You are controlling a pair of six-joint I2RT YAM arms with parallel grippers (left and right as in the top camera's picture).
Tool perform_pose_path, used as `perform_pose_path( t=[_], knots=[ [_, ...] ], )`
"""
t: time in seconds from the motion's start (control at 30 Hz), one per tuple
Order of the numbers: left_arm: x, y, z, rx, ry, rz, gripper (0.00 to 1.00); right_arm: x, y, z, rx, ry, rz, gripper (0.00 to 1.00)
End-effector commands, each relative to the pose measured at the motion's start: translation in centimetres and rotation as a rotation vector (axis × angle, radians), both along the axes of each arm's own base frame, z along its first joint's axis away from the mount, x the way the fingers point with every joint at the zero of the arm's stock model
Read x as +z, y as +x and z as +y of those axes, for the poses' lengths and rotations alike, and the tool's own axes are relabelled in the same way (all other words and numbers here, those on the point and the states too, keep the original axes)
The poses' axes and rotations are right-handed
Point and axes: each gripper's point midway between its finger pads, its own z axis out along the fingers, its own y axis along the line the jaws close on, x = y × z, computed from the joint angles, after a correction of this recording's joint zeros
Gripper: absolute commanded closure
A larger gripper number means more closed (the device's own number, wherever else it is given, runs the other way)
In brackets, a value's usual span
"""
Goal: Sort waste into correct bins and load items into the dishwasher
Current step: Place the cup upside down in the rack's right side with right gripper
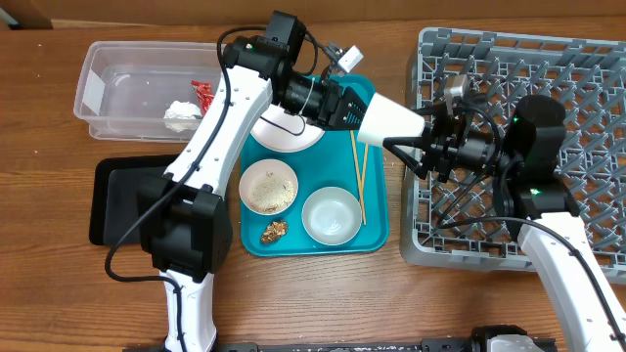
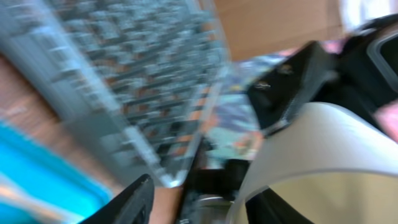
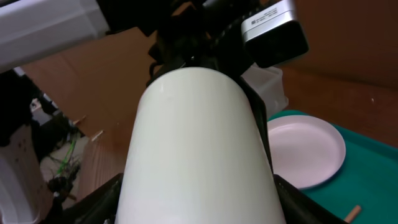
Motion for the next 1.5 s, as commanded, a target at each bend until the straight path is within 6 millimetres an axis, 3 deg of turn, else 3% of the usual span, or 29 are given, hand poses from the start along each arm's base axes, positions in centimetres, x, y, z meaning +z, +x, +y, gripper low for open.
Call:
perform_pose_path(
  t=[0.0, 0.13, 0.23, 0.33, 0.5, 0.63, 0.83, 0.97, 1.03, 1.2, 1.33, 1.47],
  knots=[
    [-4.5, 3.5, 4.5, 0.179, 0.347, -0.055, 0.48, 0.0, 0.5, -0.3, -0.052, -0.025, 0.022, 0.57],
    [-6.6, 5.4, 9.6, 0.324, 0.547, -0.027, 0.50, -2.5, 1.6, -1.6, -0.175, -0.090, 0.130, 0.68],
    [-6.8, 5.8, 13.5, 0.397, 0.628, 0.005, 0.55, -4.7, 2.3, -3.2, -0.296, -0.163, 0.207, 0.83],
    [-6.4, 5.7, 18.2, 0.481, 0.727, 0.025, 0.59, -6.1, 2.5, -5.0, -0.412, -0.246, 0.278, 0.91],
    [-4.1, 5.2, 25.4, 0.638, 0.887, -0.009, 0.60, -5.4, 2.7, -8.5, -0.618, -0.365, 0.376, 0.96],
    [-1.3, 4.2, 29.1, 0.775, 0.946, -0.023, 0.60, -3.2, 2.5, -12.1, -0.783, -0.432, 0.422, 0.96],
    [1.2, 0.9, 32.4, 0.901, 1.091, 0.005, 0.60, -0.7, 1.4, -18.9, -1.038, -0.392, 0.537, 0.96],
    [1.9, -1.0, 33.0, 0.927, 1.140, 0.042, 0.62, -0.3, 0.3, -23.8, -1.183, -0.353, 0.591, 0.96],
    [2.3, -1.6, 32.9, 0.932, 1.137, 0.043, 0.64, -0.6, -0.7, -27.3, -1.285, -0.329, 0.630, 0.96],
    [2.9, -2.1, 32.9, 0.940, 1.131, 0.030, 0.64, -2.4, -3.1, -34.2, -1.524, -0.287, 0.757, 0.96],
    [2.7, -2.2, 32.8, 0.932, 1.134, 0.035, 0.64, -4.6, -4.6, -37.0, -1.641, -0.317, 0.866, 0.96],
    [2.2, -2.4, 32.4, 0.912, 1.141, 0.044, 0.64, -6.7, -5.3, -38.5, -1.701, -0.379, 0.949, 0.96]
  ],
)
